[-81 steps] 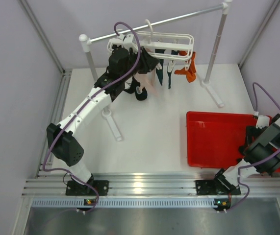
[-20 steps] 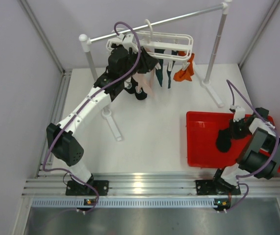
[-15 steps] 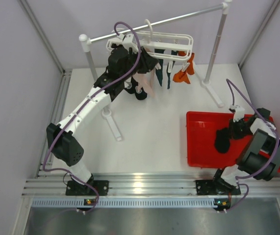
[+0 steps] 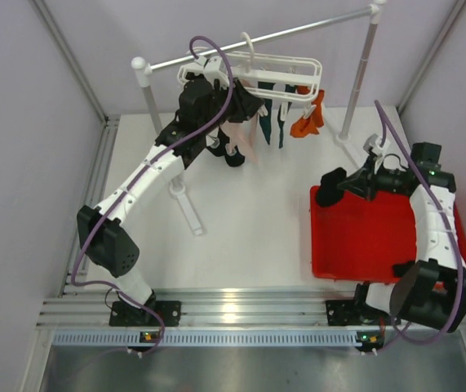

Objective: Clip the socks to the hanger
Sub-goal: Clamp the sock onto the hanger.

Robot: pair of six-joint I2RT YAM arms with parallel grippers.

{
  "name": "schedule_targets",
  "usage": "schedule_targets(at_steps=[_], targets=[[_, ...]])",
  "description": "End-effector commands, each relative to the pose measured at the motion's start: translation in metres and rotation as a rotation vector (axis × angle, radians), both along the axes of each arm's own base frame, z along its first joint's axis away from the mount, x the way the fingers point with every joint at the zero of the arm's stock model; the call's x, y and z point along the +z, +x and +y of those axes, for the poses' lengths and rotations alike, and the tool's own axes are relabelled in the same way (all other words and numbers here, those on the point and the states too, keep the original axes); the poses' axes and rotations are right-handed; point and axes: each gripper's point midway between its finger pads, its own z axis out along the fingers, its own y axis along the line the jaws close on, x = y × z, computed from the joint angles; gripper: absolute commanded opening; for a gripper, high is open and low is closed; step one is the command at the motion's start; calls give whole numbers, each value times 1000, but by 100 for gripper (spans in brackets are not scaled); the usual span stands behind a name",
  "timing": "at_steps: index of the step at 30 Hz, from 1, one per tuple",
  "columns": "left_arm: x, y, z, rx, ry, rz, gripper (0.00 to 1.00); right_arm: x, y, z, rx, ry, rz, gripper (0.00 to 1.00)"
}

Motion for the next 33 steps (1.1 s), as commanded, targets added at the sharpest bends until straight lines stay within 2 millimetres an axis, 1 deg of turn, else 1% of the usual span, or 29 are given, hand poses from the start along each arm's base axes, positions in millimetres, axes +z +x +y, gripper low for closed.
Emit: schedule_targets(at_steps=[1,2,3,5,6,7,8,9,10,11,12,13,14,15,17,18,20,22,23,24,25,26,27,29,30,33], targets=[[21,-1,10,18,-29,-53,0,47,-4,45,120,103,-104,0],[20,-2,10,15,-30,-51,0,50,0,51,116,94,-116,0],[21,-2,9,10,-32,-51,0,62,4,67,143,108,-164,0],[21,-2,9,6,-34,-51,0,74,11,81,128,140,-156,0],[20,-4,7,-3,-33,-50,0,84,14,99,180,150,-201,0],[20,-3,7,-3,-32,-51,0,89,17,106,189,156,-207,0],[20,-4,6,-8,-35,-50,0,101,23,112,187,152,-228,0],[19,-3,6,-9,-35,-48,0,105,20,127,224,158,-224,0],[19,-4,6,-14,-35,-46,0,105,26,134,235,163,-223,0],[18,-4,5,-17,-33,-46,0,113,30,140,233,166,-237,0],[18,-4,5,-17,-32,-48,0,112,29,153,254,180,-213,0],[19,-5,5,-20,-33,-50,0,118,32,159,259,188,-234,0],[18,-5,5,-23,-32,-51,0,119,36,164,251,191,-233,0],[18,-5,4,-28,-33,-52,0,120,38,173,264,206,-211,0],[17,-6,4,-37,-32,-51,0,130,47,178,249,233,-205,0],[16,-7,4,-45,-31,-48,0,127,56,181,243,240,-192,0],[23,-9,4,-60,-45,-83,0,129,66,183,241,236,-196,0],[26,-11,5,-79,-54,-95,0,122,76,185,237,231,-182,0],[23,-15,4,-123,-54,-94,0,125,79,185,236,232,-185,0],[29,-15,5,-140,-76,-120,0,119,83,187,236,233,-166,0],[31,-18,6,-153,-86,-124,0,120,85,188,239,234,-163,0],[27,-17,7,-155,-83,-118,0,121,87,189,244,236,-162,0],[27,-18,8,-164,-81,-123,0,117,90,190,246,234,-157,0],[27,-16,11,-169,-88,-129,0,117,93,189,245,232,-161,0],[27,-18,10,-186,-92,-129,0,114,97,189,243,232,-152,0],[25,-19,10,-204,-96,-121,0,114,104,187,239,235,-145,0]])
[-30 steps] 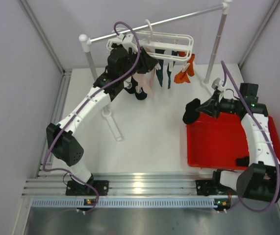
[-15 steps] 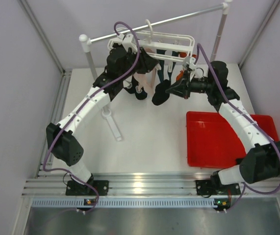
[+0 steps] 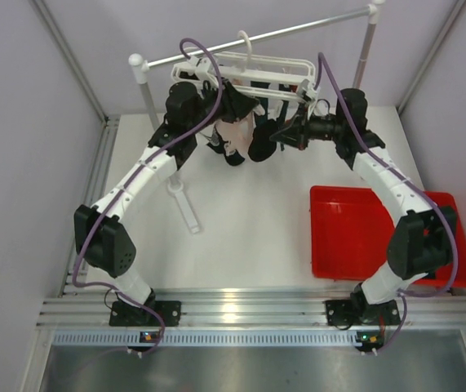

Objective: Clip the socks to the hanger
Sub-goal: Clamp the sock onto the hanger.

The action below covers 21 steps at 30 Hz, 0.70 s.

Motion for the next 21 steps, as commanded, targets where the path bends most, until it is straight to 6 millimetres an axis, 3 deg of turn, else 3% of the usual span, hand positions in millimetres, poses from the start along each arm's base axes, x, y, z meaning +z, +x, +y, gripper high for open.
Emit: schedule_targets(at_steps=[1,13,21], targets=[[23,-16,1,-68,-49,-46,0,31,10,0,5,34,-88,0],[19,-21,-6,-139,-65,-29,0,42,21,4,7,62,-91,0],[18,-22,-8,-159,-76,-20,0,38,26,8,23,69,-49,0]])
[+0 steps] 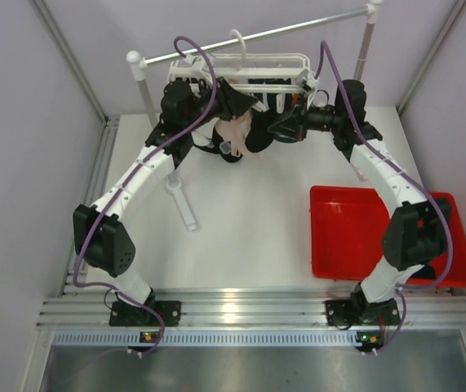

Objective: Clip the socks to the hanger
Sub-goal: Clamp the sock onto the hanger.

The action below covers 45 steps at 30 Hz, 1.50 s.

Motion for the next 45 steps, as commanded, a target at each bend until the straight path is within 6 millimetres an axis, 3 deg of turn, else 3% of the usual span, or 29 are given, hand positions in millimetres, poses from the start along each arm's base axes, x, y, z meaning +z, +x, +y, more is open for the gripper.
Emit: schedule_targets(at_steps=[1,11,19,26,45], targets=[[9,-18,-10,-100,-22,-26,0,24,7,2,12,33,-50,0],[3,-14,-7,-91,-1,-28,0,16,9,4,18,54,-23,0],[-2,-11,-6,-78,14,-27,0,28,12,-1,-69,75,-43,0],[-5,-9,-7,-80,25,-22,0,16,9,-11,-122,-11,-119,0],[-12,-6,-9,-78,46,-1,0,40,-2,-5,-52,45,-180,0]])
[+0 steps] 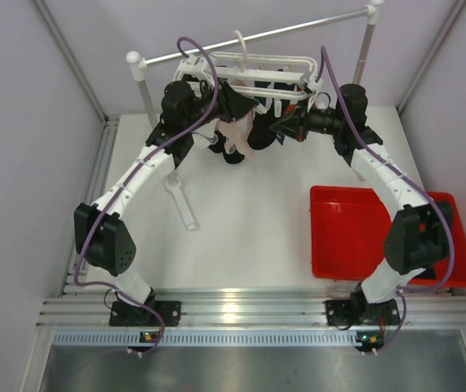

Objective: Clip the socks to the hanger
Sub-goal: Clamp the sock onto the hanger.

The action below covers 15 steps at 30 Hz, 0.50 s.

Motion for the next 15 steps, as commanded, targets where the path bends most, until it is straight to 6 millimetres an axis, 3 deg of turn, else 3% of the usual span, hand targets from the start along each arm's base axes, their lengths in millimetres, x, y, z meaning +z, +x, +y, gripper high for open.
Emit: schedule_targets(at_steps=[1,15], targets=[[-6,-4,-7,-38,24,10,0,45,-12,3,40,49,-148,0],[-10,-4,-8,-44,34,22,0,54,-14,7,64,93,-138,0]])
